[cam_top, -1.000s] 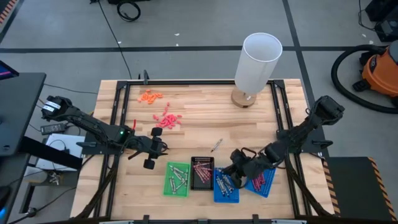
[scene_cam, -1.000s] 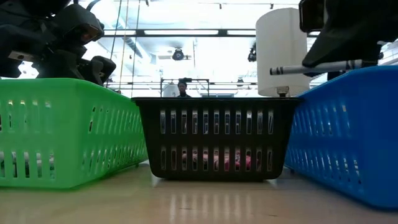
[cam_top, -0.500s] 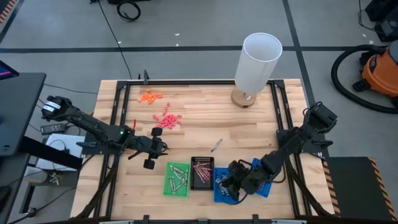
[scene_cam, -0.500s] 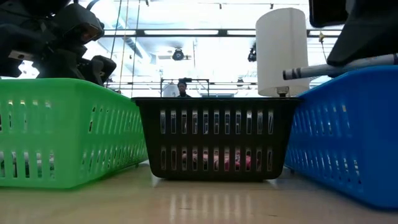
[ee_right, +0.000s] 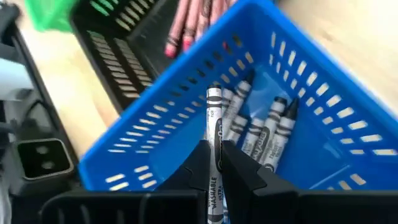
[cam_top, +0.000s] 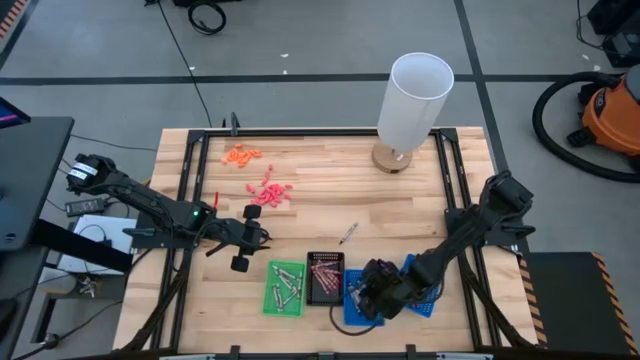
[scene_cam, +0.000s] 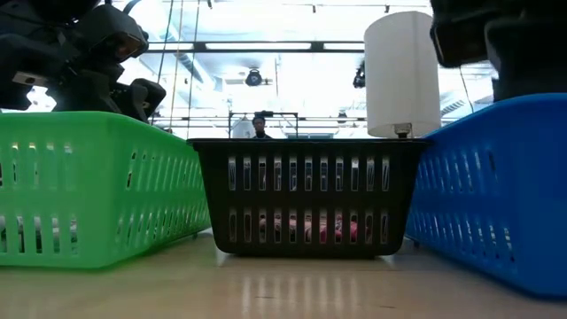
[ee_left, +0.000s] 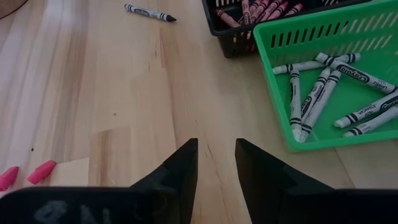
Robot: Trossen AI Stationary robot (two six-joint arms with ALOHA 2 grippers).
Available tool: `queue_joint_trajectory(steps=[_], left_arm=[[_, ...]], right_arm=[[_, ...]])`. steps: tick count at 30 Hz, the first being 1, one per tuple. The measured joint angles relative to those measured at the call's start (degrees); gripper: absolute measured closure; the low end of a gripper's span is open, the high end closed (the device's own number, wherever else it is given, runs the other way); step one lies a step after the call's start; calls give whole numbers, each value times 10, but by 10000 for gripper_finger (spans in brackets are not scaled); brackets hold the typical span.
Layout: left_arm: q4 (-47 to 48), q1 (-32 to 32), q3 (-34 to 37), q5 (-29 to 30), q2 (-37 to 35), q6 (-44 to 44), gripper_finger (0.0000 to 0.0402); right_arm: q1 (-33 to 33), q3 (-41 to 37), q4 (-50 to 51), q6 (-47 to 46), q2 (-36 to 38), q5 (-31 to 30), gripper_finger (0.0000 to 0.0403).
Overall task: Sort crayons
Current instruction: Put the black crayon into the left blue bin
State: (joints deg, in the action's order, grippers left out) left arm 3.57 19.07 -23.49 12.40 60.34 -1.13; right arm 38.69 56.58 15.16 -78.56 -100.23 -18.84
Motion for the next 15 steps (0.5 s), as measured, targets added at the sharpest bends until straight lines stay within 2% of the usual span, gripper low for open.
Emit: queue_joint_trajectory(steps=[4, 15], left_arm=[[0, 0, 0, 0, 0, 0, 285], [0, 0, 0, 0, 0, 0, 285]], right_arm=[[-8, 0, -1, 0, -14, 22, 364], [-15, 0, 0, 1, -18, 35, 314]])
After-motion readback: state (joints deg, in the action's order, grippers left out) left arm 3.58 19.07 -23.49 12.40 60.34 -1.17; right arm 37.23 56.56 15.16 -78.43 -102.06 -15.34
